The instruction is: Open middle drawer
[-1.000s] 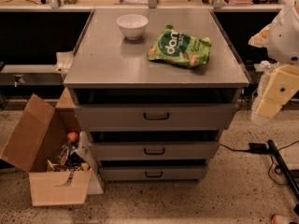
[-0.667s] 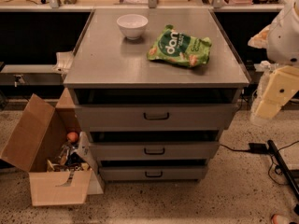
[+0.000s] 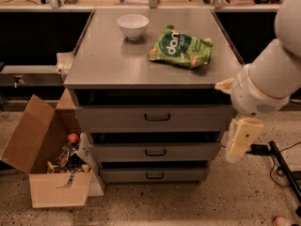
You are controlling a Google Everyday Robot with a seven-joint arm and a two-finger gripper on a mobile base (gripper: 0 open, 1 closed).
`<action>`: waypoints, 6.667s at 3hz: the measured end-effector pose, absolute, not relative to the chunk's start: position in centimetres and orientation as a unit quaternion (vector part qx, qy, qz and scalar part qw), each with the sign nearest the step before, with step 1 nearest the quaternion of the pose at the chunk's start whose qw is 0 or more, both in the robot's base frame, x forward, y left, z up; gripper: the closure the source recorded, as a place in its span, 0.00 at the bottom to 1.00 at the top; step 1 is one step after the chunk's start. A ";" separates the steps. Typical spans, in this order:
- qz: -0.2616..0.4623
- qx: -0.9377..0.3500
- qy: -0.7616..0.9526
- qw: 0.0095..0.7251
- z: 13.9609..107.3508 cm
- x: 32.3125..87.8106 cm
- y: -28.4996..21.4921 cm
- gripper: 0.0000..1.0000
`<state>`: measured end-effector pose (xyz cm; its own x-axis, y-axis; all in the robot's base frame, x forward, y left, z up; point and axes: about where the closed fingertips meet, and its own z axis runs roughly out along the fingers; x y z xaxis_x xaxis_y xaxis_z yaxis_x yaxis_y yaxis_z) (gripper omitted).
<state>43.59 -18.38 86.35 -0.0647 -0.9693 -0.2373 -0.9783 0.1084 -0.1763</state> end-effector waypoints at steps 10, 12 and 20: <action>0.051 -0.757 0.639 0.124 50.7 49.0 -18.2 0.00; 0.039 -0.735 0.657 0.163 44.0 55.0 -18.8 0.00; 0.066 -0.741 0.650 0.157 41.3 58.7 -15.9 1.00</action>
Offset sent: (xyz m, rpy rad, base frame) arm -0.0061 0.0249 -0.0598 0.0615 0.0550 0.0745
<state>58.67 -15.87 41.31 0.1468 -0.9423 -0.3008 -0.9834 -0.1063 -0.1468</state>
